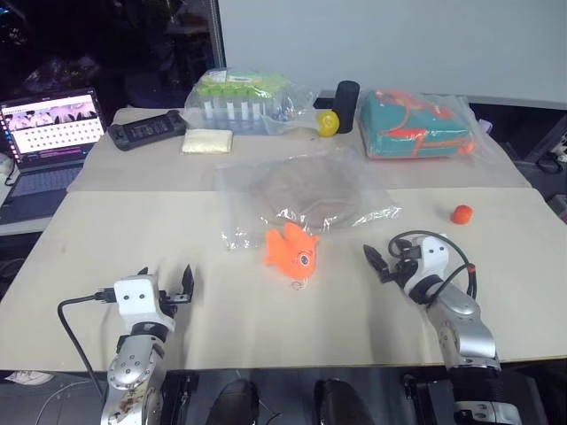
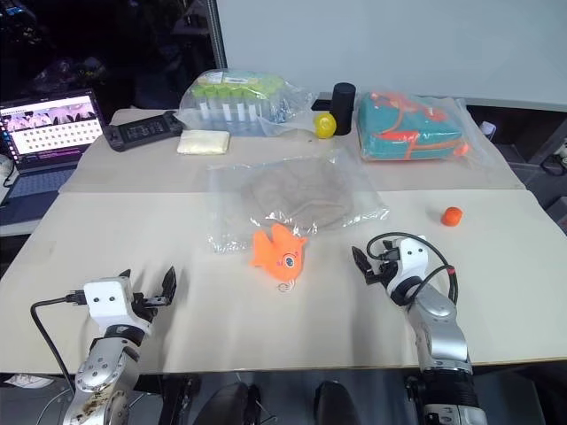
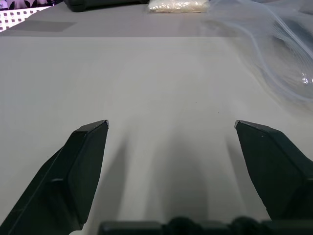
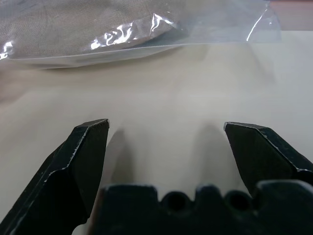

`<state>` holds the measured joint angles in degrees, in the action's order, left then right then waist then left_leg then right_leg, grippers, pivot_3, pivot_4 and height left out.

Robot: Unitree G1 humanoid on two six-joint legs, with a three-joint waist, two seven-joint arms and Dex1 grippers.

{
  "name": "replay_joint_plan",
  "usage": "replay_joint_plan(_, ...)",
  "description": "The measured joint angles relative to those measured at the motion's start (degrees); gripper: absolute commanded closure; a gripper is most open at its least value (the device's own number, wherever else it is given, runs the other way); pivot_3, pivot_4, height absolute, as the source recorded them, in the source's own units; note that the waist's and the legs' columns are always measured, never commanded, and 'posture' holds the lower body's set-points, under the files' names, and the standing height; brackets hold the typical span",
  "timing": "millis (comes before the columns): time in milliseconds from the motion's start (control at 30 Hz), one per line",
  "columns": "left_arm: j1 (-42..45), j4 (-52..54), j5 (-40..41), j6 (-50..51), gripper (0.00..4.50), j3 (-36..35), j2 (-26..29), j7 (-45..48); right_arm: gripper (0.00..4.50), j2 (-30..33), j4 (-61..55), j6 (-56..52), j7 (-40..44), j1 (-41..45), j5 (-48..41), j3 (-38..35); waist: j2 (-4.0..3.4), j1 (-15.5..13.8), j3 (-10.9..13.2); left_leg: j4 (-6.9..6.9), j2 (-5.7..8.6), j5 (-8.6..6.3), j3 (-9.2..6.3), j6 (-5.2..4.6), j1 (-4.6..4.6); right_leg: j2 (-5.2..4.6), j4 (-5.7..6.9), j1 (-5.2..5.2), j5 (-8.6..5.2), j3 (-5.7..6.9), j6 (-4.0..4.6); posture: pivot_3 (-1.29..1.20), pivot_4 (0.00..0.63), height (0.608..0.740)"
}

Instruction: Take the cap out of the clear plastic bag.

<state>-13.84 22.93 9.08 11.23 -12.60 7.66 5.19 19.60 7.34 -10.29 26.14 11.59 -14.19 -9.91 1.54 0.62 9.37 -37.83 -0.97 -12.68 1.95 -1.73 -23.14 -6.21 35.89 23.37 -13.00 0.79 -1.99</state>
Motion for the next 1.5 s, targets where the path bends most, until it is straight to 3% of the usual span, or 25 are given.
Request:
replay_joint_plan(67, 0.4, -0.2, 0.7, 0.3, 0.04, -0.1, 0.7, 1.1, 0.0, 0.2, 0.0, -0.1, 0.1, 0.1, -0.1, 0.0, 0.01, 0.0, 0.0, 0.0, 0.0, 0.0, 0.01, 0.0, 0.01, 0.0, 0.02, 0.0, 0.0, -0.01, 0.0, 0.0, 0.15, 0.74)
replay_joint_plan(233, 15.8, 0.5, 11.8, 6.9, 0.04, -2.7, 15.0, 13.6, 0.0, 6.4, 0.6, -4.8, 3.4, 8.6, -2.8, -1.6, -0.03, -0.4, 0.1, -0.03, 0.01, 0.24, -0.04, 0.06, -0.06, 0.06, 0.17, 0.16, 0.14, 0.04, 0.12, 0.0, 0.15, 0.74)
replay_joint_plan(333, 22.4, 3.8, 17.3, 13.8, 0.04, 1.3, 17.5, 17.7, 0.0, 9.9, -2.6, -8.0, 6.1, 9.5, -4.9, -2.3, -0.02, -0.5, 0.1, -0.02, 0.04, 0.15, -0.05, -0.04, 0.0, 0.06, -0.01, -0.1, 0.05, 0.05, -0.04, 0.0, 0.15, 0.74)
replay_joint_plan(500, 26.9, 6.5, 22.1, 23.3, 0.04, 12.8, 16.3, 21.2, 0.0, 11.1, -8.8, -13.3, 7.4, 5.9, -7.5, -2.4, -0.01, -0.5, 0.1, -0.02, 0.09, -0.03, -0.06, -0.17, -0.15, 0.05, -0.08, -0.01, 0.0, -0.08, -0.14, 0.0, 0.15, 0.74)
replay_joint_plan(633, 32.2, 2.3, 20.4, 25.8, 0.04, 17.5, 15.6, 21.8, 0.0, 11.9, -16.6, -19.2, 7.7, 1.9, -10.4, -2.4, -0.02, -0.5, 0.1, -0.02, 0.11, -0.02, -0.1, -0.17, -0.06, 0.06, 0.06, -0.02, 0.02, -0.06, -0.11, 0.0, 0.15, 0.74)
replay_joint_plan(867, 35.3, -7.2, 14.5, 29.3, 0.04, 28.3, 19.2, 27.7, 0.0, 14.0, -26.3, -27.4, 9.0, -3.6, -14.1, -0.9, -0.01, -0.4, 0.1, -0.03, 0.1, -0.02, -0.13, -0.17, -0.02, 0.11, 0.0, -0.06, -0.01, -0.07, -0.09, 0.0, 0.15, 0.74)
replay_joint_plan(1000, 41.6, -21.8, 6.7, 20.6, 0.04, 33.6, 14.8, 29.9, 0.0, 13.1, -27.4, -27.9, 7.3, -3.7, -14.7, -2.0, -0.03, -1.5, 0.0, -0.06, 0.18, -0.02, -0.07, -0.16, 0.0, 0.11, -0.06, -0.19, -0.01, -0.01, -0.09, 0.0, 0.15, 0.74)
replay_joint_plan(1100, 44.9, -30.2, 3.9, 15.0, 0.7, 33.7, 9.8, 29.9, 0.0, 12.5, -27.8, -27.9, 6.7, -3.6, -15.1, -1.9, -0.02, -2.0, 0.0, -0.09, 0.19, -0.02, -0.08, -0.17, -0.04, 0.08, -0.1, -0.21, -0.01, 0.01, -0.11, 0.0, 0.15, 0.74)
replay_joint_plan(1200, 46.2, -33.7, 2.3, 12.9, 1.76, 33.4, 8.1, 30.8, 0.0, 12.4, -27.8, -28.0, 6.1, -3.6, -15.2, -1.8, -0.02, -2.0, 0.0, -0.09, 0.18, -0.02, -0.11, -0.17, -0.06, 0.08, -0.09, -0.2, 0.0, 0.0, -0.11, 0.0, 0.15, 0.74)
replay_joint_plan(1367, 45.5, -33.7, 0.9, 11.7, 3.42, 32.1, 8.1, 32.5, 0.0, 12.4, -27.8, -28.0, 5.9, -2.9, -15.3, -1.8, -0.03, -2.0, 0.0, -0.09, 0.17, -0.02, -0.2, -0.17, -0.04, 0.07, -0.08, -0.21, 0.0, -0.01, -0.12, 0.0, 0.15, 0.74)
replay_joint_plan(1500, 44.1, -31.0, 1.8, 13.8, 4.35, 30.2, 8.1, 33.6, 0.0, 12.4, -27.6, -28.3, 6.0, -2.3, -15.6, -1.7, -0.03, -1.8, 0.0, -0.09, 0.15, -0.02, -0.22, -0.17, -0.07, 0.07, -0.06, -0.17, 0.0, -0.01, -0.12, 0.0, 0.15, 0.74)
